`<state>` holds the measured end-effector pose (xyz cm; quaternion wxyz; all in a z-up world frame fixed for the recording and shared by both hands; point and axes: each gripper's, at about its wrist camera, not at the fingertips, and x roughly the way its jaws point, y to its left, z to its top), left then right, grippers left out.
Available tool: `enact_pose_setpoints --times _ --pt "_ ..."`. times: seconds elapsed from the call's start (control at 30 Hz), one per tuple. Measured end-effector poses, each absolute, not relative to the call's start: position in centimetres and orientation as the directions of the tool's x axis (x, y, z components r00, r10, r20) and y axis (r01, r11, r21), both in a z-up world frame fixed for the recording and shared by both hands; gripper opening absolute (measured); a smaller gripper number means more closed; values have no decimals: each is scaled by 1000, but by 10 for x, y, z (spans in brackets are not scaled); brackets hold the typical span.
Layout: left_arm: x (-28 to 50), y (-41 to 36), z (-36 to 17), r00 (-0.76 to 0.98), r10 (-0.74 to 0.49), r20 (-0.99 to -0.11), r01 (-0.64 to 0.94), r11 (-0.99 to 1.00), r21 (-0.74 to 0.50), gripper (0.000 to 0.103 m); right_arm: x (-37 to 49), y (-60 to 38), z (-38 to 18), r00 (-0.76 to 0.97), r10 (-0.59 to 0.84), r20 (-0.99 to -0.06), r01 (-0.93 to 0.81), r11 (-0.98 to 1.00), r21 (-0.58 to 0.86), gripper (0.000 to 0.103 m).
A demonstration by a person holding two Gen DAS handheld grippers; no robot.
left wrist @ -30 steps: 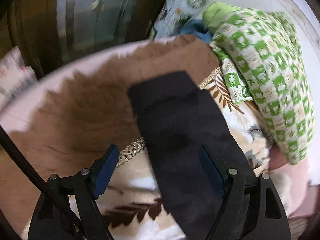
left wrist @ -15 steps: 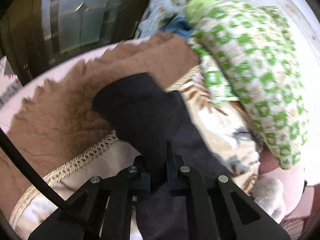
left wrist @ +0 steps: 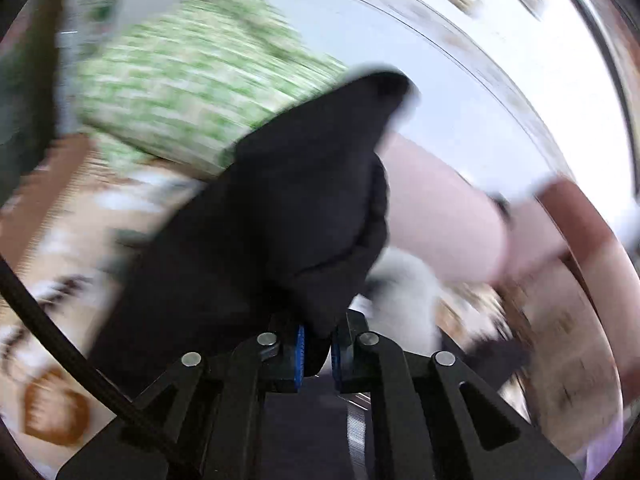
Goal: Fold large clothes
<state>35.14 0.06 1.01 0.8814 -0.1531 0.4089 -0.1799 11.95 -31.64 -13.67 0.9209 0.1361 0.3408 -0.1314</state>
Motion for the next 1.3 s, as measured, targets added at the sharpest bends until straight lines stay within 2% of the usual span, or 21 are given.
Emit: enact_pose_setpoints --times 0.07,0.1,0.13,0.17,0.27,0.37,0.43,0.57,0.6,0.7,0.77,0.83,0.93,1.07,1.13,1.2,1.23,1.27,1.3 --pt "338 -48 -4 532 -492 -689 270 870 -413 31 117 -322 -133 738 -159 -656 348 922 168 102" --pt "332 -68 -13 494 -514 -701 293 858 -423 49 115 -325 -133 740 -160 -654 355 918 176 102" --pt "325 -83 -21 470 -527 -708 296 850 -436 63 112 -331 -132 740 -160 -653 364 912 190 102" --pt "317 -92 -27 463 -527 -713 289 850 -441 65 111 -336 -131 740 -153 -655 370 905 208 102" --pt "297 -102 -36 441 -528 -726 303 849 -433 65 108 -349 -131 739 -125 -662 379 889 256 102" --pt "260 -96 -40 477 -463 -747 303 884 -355 67 104 -357 -131 740 -91 -667 377 877 299 102" --pt "233 -76 -43 557 -358 -749 261 932 -251 73 105 -359 -135 742 -47 -669 367 863 346 102" --pt "205 -34 -57 701 -113 -704 119 992 -40 75 112 -359 -149 734 67 -676 335 830 447 102" --pt "198 -20 -63 733 -39 -680 70 997 19 78 112 -358 -153 731 87 -677 332 821 464 102" --pt "195 15 -79 765 100 -637 -36 993 114 80 114 -354 -165 722 127 -680 342 789 511 102" --pt "199 34 -82 751 154 -642 -78 986 146 80 120 -351 -159 728 102 -678 355 790 500 103" --pt "211 53 -78 735 149 -661 -85 988 129 80 137 -351 -149 731 98 -675 361 785 504 103" --pt "211 85 -69 755 114 -645 -134 991 18 80 183 -350 -148 719 138 -681 342 783 520 103" --pt "219 97 -70 756 111 -646 -190 980 -54 80 244 -338 -173 628 -5 -778 399 860 317 102" --pt "222 104 -72 741 102 -664 -189 980 -60 80 260 -337 -185 592 20 -806 415 849 327 102" --pt "226 109 -74 733 110 -671 -200 978 -58 80 263 -334 -182 623 102 -775 385 823 417 73" --pt "227 112 -74 729 118 -675 -212 975 -59 80 264 -331 -180 624 188 -758 358 794 492 31" --pt "229 114 -75 724 120 -679 -221 973 -64 80 264 -329 -177 618 232 -751 351 774 528 8" --pt "230 117 -76 718 116 -687 -229 970 -76 80 261 -325 -171 617 239 -750 349 771 533 8"
